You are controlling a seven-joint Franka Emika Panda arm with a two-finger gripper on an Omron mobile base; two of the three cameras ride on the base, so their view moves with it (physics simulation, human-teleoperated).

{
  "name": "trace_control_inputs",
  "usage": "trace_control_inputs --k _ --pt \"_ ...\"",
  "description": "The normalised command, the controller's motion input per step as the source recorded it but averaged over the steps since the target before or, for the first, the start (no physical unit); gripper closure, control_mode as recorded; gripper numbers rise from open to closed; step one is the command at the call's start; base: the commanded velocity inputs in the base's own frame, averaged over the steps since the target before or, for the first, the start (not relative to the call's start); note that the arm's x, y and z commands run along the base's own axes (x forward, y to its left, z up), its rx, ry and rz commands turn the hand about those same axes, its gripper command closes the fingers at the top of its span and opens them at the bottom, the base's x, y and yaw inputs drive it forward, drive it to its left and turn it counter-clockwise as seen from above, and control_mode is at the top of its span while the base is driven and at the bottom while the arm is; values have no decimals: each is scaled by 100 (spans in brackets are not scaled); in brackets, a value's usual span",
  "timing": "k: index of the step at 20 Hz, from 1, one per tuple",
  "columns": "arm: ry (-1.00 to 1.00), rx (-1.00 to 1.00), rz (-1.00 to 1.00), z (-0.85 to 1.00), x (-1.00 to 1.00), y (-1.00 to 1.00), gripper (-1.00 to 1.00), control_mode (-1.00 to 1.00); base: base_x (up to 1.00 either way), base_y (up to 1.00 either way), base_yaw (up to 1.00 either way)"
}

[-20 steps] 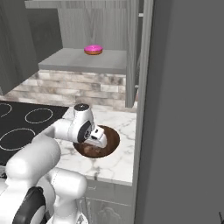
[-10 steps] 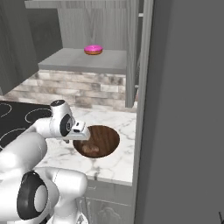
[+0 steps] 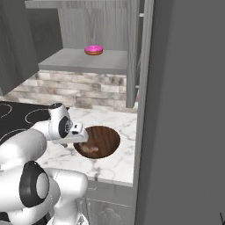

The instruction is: Pick the potato from the cabinet and place it in the bowl. Then pick the bowl and place it in the sink. Then turn on the sink facuet.

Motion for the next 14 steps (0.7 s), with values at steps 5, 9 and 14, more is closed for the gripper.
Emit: trace_control_inputs --k 5,9,14 --pt "1 0 3 -44 4 -3 -100 -100 0 0 0" --pt "0 -1 1 -22 26 -12 -100 -100 0 0 0" --pt "0 -1 2 -2 9 -21 100 -100 0 0 0"
